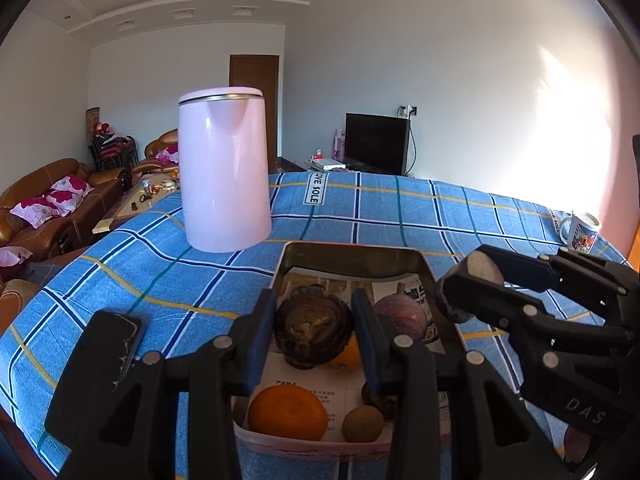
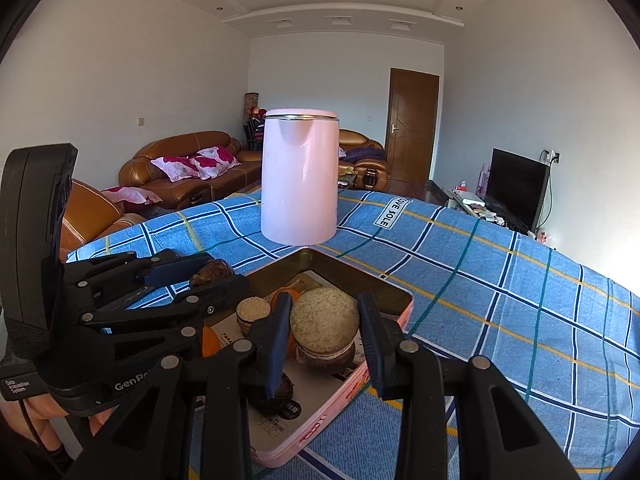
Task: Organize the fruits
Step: 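Open both grippers to drop the items into the pink tin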
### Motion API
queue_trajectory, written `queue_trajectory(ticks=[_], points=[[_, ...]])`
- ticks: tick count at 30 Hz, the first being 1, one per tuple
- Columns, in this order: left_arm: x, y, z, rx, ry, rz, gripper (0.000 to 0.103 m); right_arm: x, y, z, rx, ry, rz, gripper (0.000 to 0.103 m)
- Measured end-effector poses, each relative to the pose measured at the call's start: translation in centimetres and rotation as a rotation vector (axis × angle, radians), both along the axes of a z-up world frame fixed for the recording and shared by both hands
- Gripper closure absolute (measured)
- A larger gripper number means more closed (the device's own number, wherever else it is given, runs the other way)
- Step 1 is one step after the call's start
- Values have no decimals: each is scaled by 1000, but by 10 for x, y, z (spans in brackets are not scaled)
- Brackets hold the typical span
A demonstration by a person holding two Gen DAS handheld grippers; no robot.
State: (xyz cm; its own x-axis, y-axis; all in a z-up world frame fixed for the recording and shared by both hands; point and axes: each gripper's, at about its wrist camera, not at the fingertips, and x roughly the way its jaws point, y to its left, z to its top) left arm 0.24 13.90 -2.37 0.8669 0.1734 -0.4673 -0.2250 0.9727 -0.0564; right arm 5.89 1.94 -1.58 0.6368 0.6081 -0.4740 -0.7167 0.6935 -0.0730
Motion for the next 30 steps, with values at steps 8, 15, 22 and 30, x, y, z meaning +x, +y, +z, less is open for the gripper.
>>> queue_trajectory(ticks=[8, 15, 22, 30], points=[[2, 7, -7, -17, 23, -5, 63, 4, 14, -14, -52, 47, 2, 68], [9, 6, -18, -19, 76, -16, 62, 16, 22, -34, -107, 130, -3, 67], [7, 6, -19, -15, 76, -2, 57, 16, 26, -43, -129, 159, 4, 62], [-6, 12, -7, -22, 26, 28, 31, 11, 8, -32, -91, 133, -29, 44]])
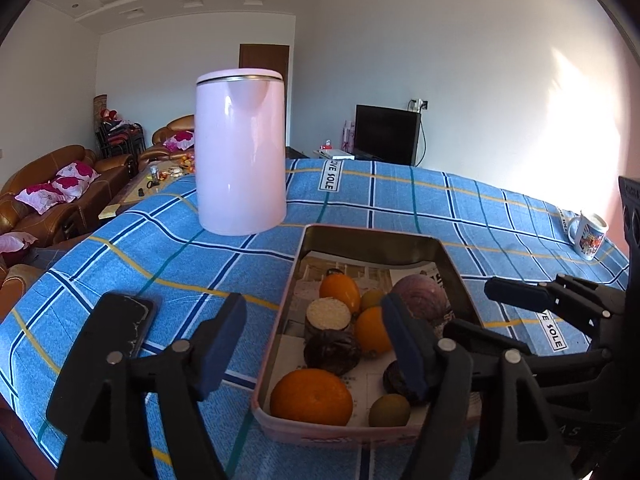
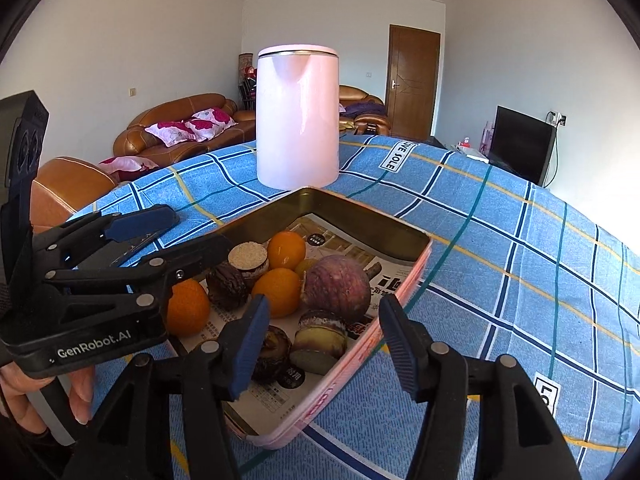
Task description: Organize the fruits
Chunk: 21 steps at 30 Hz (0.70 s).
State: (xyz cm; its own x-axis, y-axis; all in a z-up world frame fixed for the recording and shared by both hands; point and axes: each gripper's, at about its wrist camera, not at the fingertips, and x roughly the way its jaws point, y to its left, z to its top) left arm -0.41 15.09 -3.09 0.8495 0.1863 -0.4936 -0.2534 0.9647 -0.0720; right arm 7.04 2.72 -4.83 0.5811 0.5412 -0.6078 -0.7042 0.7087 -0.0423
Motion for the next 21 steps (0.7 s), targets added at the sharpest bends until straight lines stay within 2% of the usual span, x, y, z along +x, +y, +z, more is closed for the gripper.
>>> queue_trajectory(ticks=[4, 6, 21], points=[[-4, -4, 6, 6, -21, -8, 28, -4, -11, 7, 22, -19, -25, 41], [-6, -6, 8, 6, -27, -11, 28, -8, -17, 11, 29, -39, -40, 37], [-9, -24, 20, 35, -49, -30, 28, -19, -47, 29, 80, -94, -92, 33]])
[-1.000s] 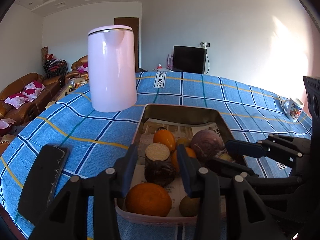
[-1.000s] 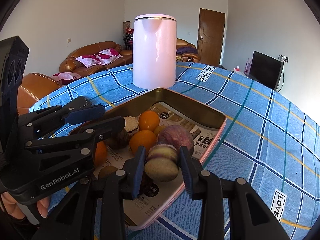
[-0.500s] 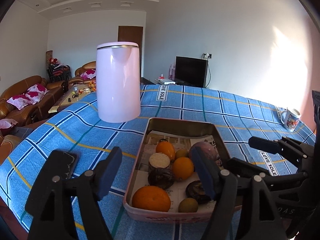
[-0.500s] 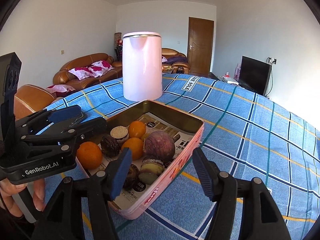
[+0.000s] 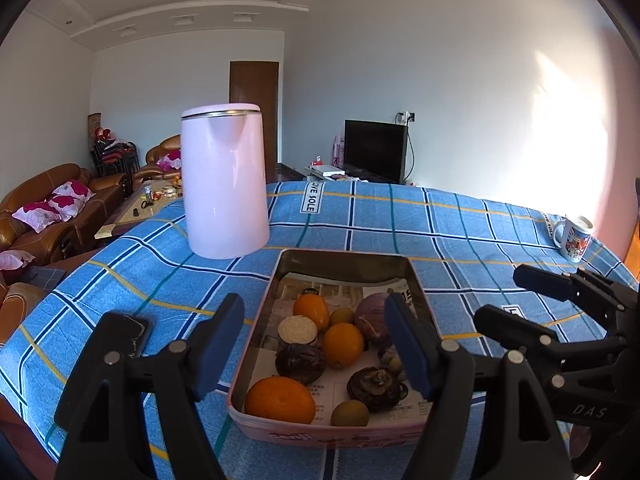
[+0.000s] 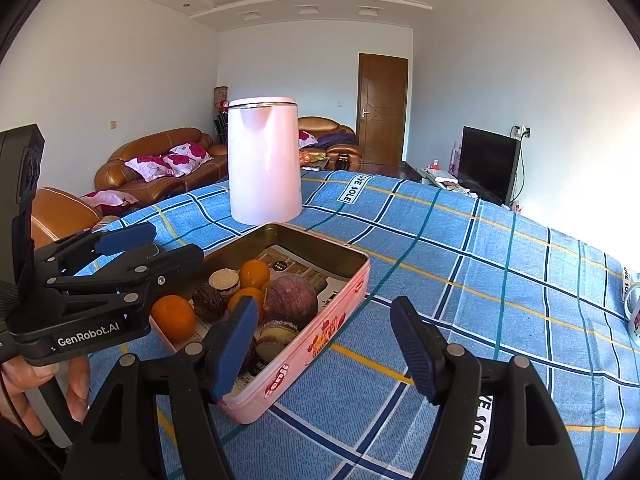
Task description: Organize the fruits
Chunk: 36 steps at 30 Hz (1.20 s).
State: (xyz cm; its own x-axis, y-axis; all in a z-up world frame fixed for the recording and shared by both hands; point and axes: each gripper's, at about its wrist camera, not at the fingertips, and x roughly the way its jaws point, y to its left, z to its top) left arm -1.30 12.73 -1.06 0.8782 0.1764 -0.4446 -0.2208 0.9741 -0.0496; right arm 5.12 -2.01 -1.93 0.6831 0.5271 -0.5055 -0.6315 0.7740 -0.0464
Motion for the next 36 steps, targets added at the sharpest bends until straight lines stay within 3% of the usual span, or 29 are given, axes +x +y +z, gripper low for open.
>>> queue_trajectory(ticks=[36], points=[[3, -15, -2, 23, 10, -15, 26, 0, -19, 4, 33, -3, -29, 32]])
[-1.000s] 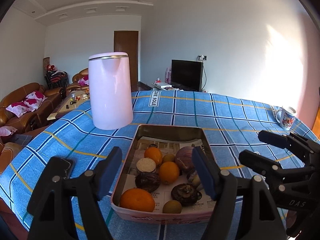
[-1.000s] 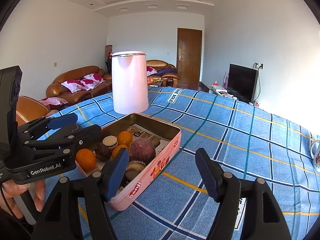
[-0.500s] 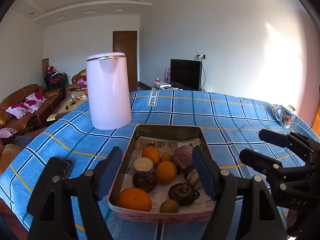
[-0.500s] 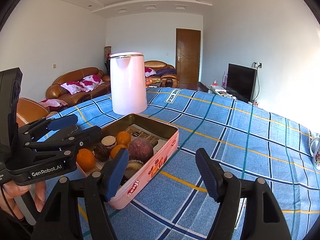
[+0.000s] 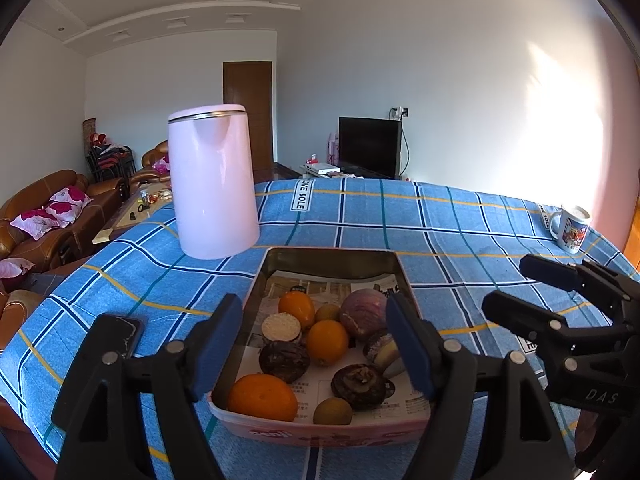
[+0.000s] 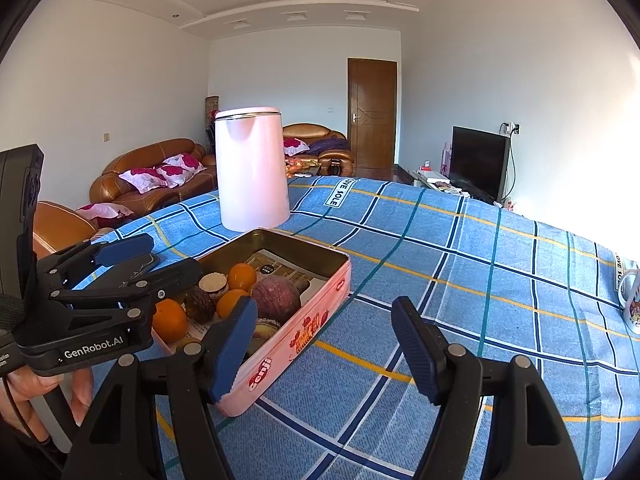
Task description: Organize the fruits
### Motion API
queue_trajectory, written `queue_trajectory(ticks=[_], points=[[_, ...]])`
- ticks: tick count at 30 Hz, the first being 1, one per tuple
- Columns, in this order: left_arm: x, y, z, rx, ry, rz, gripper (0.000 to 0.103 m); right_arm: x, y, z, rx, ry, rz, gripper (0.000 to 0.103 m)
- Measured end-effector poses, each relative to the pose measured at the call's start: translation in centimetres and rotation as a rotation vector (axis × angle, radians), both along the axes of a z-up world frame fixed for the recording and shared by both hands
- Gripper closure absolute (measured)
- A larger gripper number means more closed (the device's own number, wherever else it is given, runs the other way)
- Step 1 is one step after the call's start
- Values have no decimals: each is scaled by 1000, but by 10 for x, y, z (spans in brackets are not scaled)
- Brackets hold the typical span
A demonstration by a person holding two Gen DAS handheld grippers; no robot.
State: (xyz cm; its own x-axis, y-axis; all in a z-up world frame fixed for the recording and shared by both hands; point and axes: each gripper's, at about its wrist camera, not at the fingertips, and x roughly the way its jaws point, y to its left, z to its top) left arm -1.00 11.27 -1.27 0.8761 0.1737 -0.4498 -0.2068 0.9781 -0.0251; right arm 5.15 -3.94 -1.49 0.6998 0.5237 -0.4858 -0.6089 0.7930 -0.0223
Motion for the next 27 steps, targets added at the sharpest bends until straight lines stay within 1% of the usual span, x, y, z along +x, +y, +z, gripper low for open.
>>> queue_trajectory(ticks=[2, 4, 5, 6, 13, 15, 18, 22, 27], points=[[0, -1, 1, -1, -1, -1, 25, 0, -2, 1, 3, -1, -4, 32], [-1, -2, 2, -1, -4, 2, 15, 0, -5, 1, 7, -2, -8, 32], [-3, -2, 4, 2, -14, 5, 9, 1, -6, 2, 9, -2, -12, 32], [-4, -3, 5, 5, -23, 5, 6, 1, -7, 2, 10, -3, -13, 32], [-5, -10, 12, 14, -40, -15, 6, 2, -19, 5, 21, -10, -37, 32], [-5, -11, 12, 10, -39, -9, 2, 3, -22, 6, 25, -10, -43, 32], [-3, -12, 12, -6, -36, -12, 0, 4, -28, 6, 30, -9, -54, 32], [-1, -20, 11, 34, -35, -17, 0, 6, -35, 4, 37, -4, -67, 32], [-1, -23, 9, 36, -26, -23, 0, 9, -46, 1, 42, 8, -85, 32]])
